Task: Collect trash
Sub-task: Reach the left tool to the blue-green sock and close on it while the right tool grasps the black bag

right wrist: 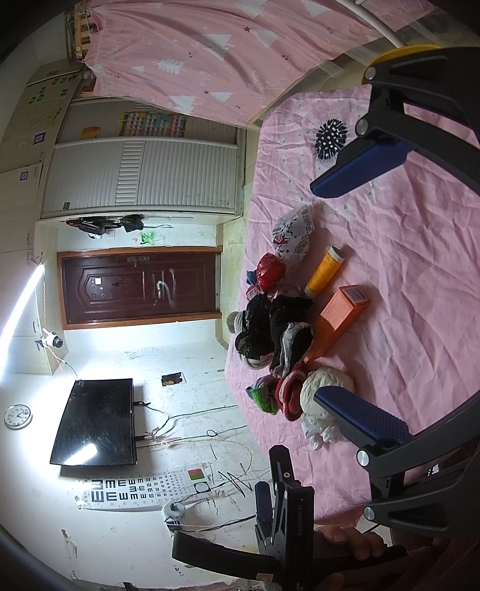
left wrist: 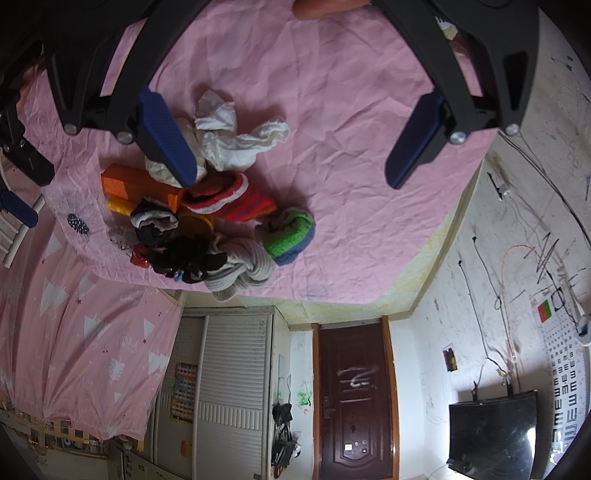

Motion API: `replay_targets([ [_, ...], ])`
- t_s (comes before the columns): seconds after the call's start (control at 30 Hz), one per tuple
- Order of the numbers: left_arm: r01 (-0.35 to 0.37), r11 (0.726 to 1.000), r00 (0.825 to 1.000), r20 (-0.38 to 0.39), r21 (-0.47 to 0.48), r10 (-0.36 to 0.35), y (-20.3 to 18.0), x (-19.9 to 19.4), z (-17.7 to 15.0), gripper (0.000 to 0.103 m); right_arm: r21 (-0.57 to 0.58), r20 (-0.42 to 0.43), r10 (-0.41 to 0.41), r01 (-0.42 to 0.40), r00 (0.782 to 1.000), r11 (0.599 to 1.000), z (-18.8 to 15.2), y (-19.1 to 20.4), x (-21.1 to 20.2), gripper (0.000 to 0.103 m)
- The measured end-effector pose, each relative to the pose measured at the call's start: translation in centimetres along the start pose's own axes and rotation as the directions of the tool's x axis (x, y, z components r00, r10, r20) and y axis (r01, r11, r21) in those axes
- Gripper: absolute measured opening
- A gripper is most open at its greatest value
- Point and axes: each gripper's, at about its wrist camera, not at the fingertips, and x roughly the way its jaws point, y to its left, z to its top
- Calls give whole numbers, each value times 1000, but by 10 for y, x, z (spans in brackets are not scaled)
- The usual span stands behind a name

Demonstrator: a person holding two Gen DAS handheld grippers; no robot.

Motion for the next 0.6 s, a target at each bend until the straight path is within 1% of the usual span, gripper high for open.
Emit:
replay_targets([
  [0.1,13,1000,1000,-19,-3,-13,3,3,3,98,23,-22,6,-5,1000,1000,-2,-9,6,95],
  [0.23,20,1000,999,-48,7,-20,2,19,6,98,50,-48,13,-10,999,999,-5,-19,12,95],
  [0.37,27,1000,996,-83,7,-27,5,33,13,97,116,-110,52,-39,993,992,-7,-32,25,95],
  [0.4,23,1000,996,-87,7,-22,7,36,16,97,121,-113,68,-55,991,991,-5,-33,27,95],
  [0.47,16,1000,996,-88,9,-15,11,41,25,97,99,-138,93,-80,986,992,-2,-29,31,95],
  [0.6,3,999,996,-84,48,1,14,53,43,97,38,-178,126,-121,976,992,9,-16,42,95],
])
